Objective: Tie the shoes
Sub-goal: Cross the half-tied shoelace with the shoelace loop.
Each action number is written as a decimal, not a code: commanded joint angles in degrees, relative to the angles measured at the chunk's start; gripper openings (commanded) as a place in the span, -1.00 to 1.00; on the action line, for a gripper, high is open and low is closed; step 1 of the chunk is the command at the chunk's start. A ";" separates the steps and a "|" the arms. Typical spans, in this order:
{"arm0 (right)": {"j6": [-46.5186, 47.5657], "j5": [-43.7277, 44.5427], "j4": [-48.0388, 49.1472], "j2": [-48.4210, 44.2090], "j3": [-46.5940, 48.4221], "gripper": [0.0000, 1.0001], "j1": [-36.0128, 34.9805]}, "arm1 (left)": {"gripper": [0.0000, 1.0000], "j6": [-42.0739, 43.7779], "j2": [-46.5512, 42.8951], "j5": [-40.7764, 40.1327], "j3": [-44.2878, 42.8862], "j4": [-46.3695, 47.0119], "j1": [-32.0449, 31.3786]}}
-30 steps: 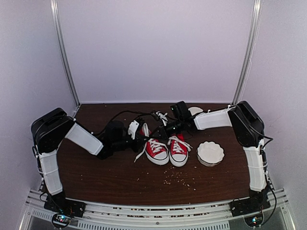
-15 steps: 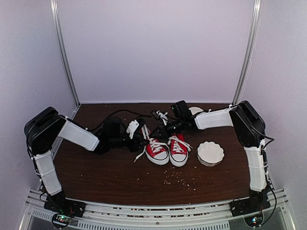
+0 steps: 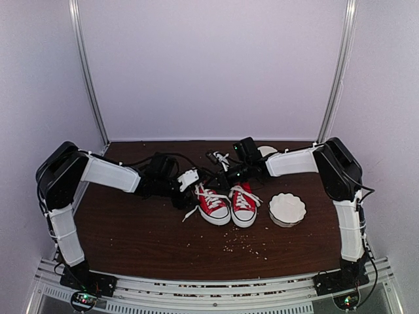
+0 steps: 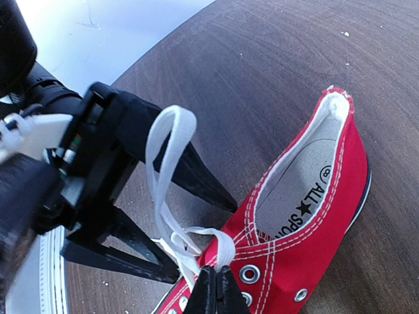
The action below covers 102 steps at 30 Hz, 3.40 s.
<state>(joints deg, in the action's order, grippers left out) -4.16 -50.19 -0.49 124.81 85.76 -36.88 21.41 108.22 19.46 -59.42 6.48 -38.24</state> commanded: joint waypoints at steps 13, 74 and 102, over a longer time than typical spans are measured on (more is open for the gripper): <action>1.35 -1.58 -1.19 -0.79 2.09 -1.00 -0.04 | -0.32 -4.37 3.91 2.26 -2.28 10.84 0.35; 5.86 1.07 -5.66 -7.44 -1.66 -1.00 0.30 | -1.00 -11.78 4.36 -4.87 -0.35 19.25 0.36; 5.43 -5.70 -16.40 7.12 17.35 -0.91 2.39 | -1.00 -11.73 3.54 -1.95 2.71 25.87 0.34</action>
<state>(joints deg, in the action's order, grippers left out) -1.30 -52.56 -12.93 131.50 101.43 -34.06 10.09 112.46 16.99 -56.88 28.73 -38.35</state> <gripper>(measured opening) 0.053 0.005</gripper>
